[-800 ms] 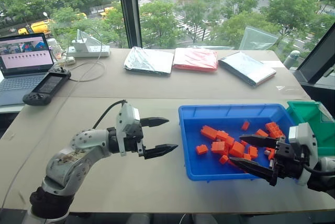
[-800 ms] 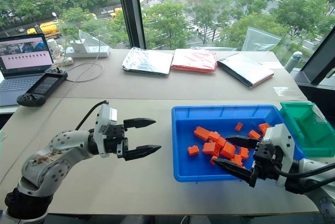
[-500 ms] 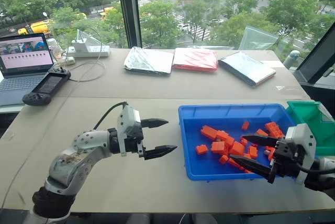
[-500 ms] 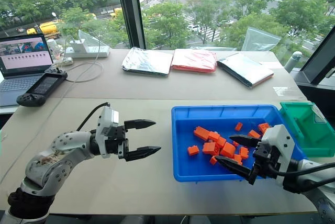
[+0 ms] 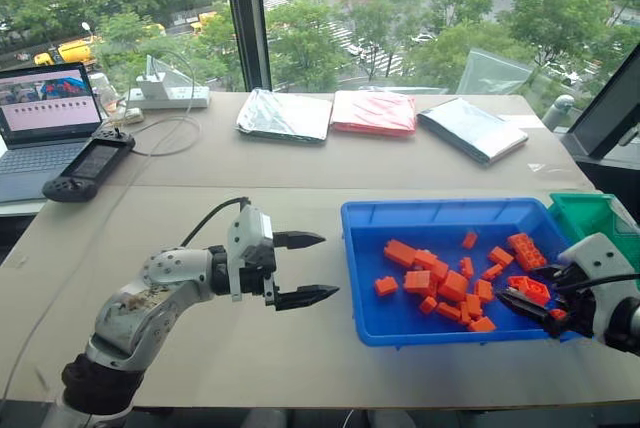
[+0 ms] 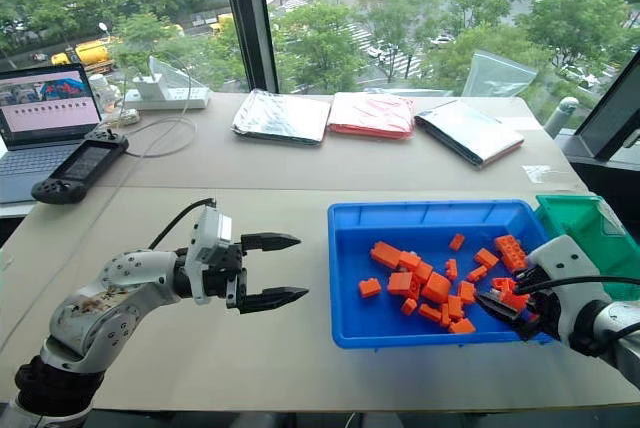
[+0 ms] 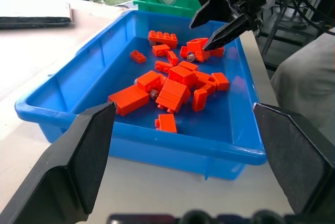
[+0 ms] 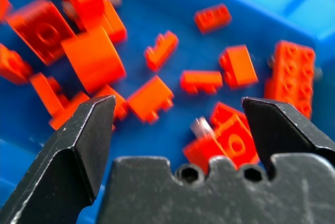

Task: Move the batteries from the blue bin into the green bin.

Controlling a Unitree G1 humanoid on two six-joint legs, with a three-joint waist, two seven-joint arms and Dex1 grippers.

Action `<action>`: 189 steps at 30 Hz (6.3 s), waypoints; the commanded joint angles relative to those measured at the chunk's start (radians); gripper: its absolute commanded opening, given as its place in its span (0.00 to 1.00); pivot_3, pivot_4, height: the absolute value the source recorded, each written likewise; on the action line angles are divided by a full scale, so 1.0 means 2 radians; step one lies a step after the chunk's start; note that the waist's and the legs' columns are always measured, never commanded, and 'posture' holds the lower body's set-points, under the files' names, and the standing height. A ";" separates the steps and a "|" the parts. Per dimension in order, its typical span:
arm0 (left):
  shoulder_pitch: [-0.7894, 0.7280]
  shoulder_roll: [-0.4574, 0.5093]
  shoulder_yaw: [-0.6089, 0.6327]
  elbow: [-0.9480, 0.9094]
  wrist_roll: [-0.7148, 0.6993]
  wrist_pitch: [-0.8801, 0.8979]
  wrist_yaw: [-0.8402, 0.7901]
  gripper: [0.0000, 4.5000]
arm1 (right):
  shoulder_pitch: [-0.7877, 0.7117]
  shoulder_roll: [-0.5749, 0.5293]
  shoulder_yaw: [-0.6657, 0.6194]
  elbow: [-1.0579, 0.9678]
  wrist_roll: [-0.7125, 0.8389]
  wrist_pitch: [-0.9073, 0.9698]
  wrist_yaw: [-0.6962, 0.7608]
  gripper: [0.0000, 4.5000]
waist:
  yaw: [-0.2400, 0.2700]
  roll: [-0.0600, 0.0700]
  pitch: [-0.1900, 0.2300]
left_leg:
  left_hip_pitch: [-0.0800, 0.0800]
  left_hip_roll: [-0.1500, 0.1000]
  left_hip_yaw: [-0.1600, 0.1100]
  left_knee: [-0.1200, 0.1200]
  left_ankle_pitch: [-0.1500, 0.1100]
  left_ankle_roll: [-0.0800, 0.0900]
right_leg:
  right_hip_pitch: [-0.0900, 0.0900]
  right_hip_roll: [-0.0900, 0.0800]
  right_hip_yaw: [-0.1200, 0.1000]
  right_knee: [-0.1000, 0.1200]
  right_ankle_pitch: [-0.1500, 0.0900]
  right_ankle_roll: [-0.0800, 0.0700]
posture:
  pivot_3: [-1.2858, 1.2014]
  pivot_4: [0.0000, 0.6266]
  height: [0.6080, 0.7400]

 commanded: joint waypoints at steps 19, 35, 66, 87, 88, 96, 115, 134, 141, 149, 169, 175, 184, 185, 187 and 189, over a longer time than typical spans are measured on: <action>-0.001 -0.011 -0.008 0.031 0.031 -0.050 -0.032 1.00 | -0.083 -0.031 0.113 0.090 -0.114 0.003 -0.002 0.99 | -0.001 0.000 0.000 | 0.000 0.000 0.000 0.000 0.000 0.000 | 0.000 0.000 0.000 0.000 0.000 0.000 | 0.52 0.24 1.00; 0.016 -0.042 -0.011 0.026 0.024 -0.067 -0.033 1.00 | -0.103 -0.012 0.126 0.105 -0.117 0.007 0.018 0.54 | 0.000 0.001 0.000 | 0.000 0.000 0.000 0.000 0.000 0.000 | 0.000 0.000 0.000 0.000 0.000 0.000 | 0.52 0.24 1.00; 0.005 -0.098 -0.016 0.044 0.017 -0.074 -0.018 1.00 | -0.286 0.082 0.141 0.069 -0.080 0.089 -0.058 0.54 | -0.002 0.002 0.000 | -0.001 0.000 0.000 0.000 0.000 0.000 | 0.000 0.000 0.000 0.000 0.000 0.000 | 0.52 0.24 1.00; 0.006 -0.095 -0.021 0.040 0.019 -0.071 -0.016 1.00 | -0.120 -0.090 0.081 0.050 -0.074 0.059 0.112 1.00 | -0.004 0.004 0.001 | -0.001 0.000 0.000 0.000 0.000 0.001 | -0.001 0.000 0.000 0.000 0.000 0.000 | 0.52 0.24 1.00; 0.007 -0.095 -0.021 0.040 0.019 -0.072 -0.016 1.00 | -0.119 -0.091 0.090 0.056 -0.081 0.058 0.109 1.00 | -0.006 0.004 0.001 | -0.001 0.000 0.000 0.000 0.000 0.001 | 0.000 0.000 0.000 0.000 0.000 0.000 | 0.52 0.24 1.00; 0.008 -0.096 -0.022 0.034 0.019 -0.071 -0.008 1.00 | -0.156 -0.078 0.175 0.130 -0.118 0.017 0.100 1.00 | -0.007 0.004 0.001 | -0.001 0.000 0.000 0.001 0.000 0.001 | 0.000 0.000 0.000 0.000 0.000 0.000 | 0.52 0.24 1.00; 0.010 -0.099 -0.023 0.033 0.026 -0.078 0.001 1.00 | -0.187 -0.071 0.235 0.195 -0.146 -0.033 0.132 0.06 | -0.006 0.004 0.001 | 0.000 0.000 0.000 0.001 0.000 0.001 | 0.000 0.000 0.000 0.000 0.000 0.000 | 0.52 0.24 1.00; 0.014 -0.098 -0.020 0.032 0.028 -0.077 0.001 1.00 | -0.195 -0.063 0.053 0.115 -0.103 0.037 0.103 0.06 | -0.003 0.004 0.001 | -0.001 0.000 0.000 0.001 0.000 0.001 | 0.000 0.000 0.000 0.000 0.000 0.000 | 0.52 0.24 1.00; 0.012 -0.097 -0.019 0.031 0.025 -0.074 -0.001 1.00 | -0.284 -0.028 0.041 0.182 -0.183 0.067 -0.064 0.06 | -0.003 0.005 0.001 | -0.001 0.000 0.000 0.001 0.000 0.001 | -0.001 0.000 0.000 0.000 0.000 0.000 | 0.52 0.24 1.00; 0.009 -0.100 -0.020 0.038 0.026 -0.075 -0.002 1.00 | -0.331 -0.002 0.073 0.245 -0.245 0.026 -0.156 0.06 | -0.005 0.005 0.001 | -0.002 -0.001 0.000 0.000 0.000 0.000 | -0.002 0.000 0.000 0.000 0.000 0.000 | 0.52 0.24 1.00; 0.011 -0.101 -0.019 0.039 0.029 -0.077 -0.001 1.00 | -0.341 0.035 0.054 0.154 -0.131 0.025 -0.046 1.00 | -0.010 0.005 0.001 | -0.001 0.000 0.000 0.000 0.000 0.001 | -0.002 0.000 0.000 0.000 0.000 0.000 | 0.52 0.24 1.00; 0.013 -0.104 -0.020 0.035 0.030 -0.075 0.003 1.00 | -0.182 -0.050 0.054 -0.025 -0.017 0.046 0.153 1.00 | -0.002 0.006 0.001 | -0.002 0.000 -0.001 0.000 -0.001 0.001 | -0.001 0.000 -0.001 0.000 0.000 0.000 | 0.52 0.24 1.00; 0.012 -0.102 -0.019 0.030 0.028 -0.069 0.006 1.00 | -0.167 -0.049 0.121 -0.053 -0.023 0.016 0.146 1.00 | -0.003 0.006 0.001 | -0.001 0.000 0.000 0.001 -0.001 0.001 | 0.000 0.000 0.000 0.000 0.000 0.001 | 0.52 0.24 1.00; 0.012 -0.102 -0.019 0.030 0.029 -0.069 0.006 1.00 | -0.171 -0.046 0.135 -0.047 -0.033 0.012 0.136 1.00 | -0.004 0.006 0.001 | -0.001 0.000 0.000 0.001 -0.001 0.001 | 0.000 0.000 0.000 0.000 0.000 0.001 | 0.52 0.24 1.00; 0.013 -0.102 -0.019 0.031 0.029 -0.071 0.005 1.00 | -0.177 -0.043 0.160 -0.036 -0.050 0.004 0.121 1.00 | -0.004 0.006 0.001 | -0.001 0.000 0.000 0.001 -0.001 0.001 | 0.000 0.000 0.000 0.000 0.000 0.001 | 0.52 0.24 1.00; 0.016 -0.101 -0.018 0.034 0.031 -0.075 0.002 1.00 | -0.178 -0.042 0.181 -0.028 -0.063 -0.008 0.117 1.00 | -0.003 0.006 0.001 | -0.001 0.000 0.000 0.001 -0.001 0.001 | 0.000 0.000 0.000 0.000 0.000 0.001 | 0.52 0.24 1.00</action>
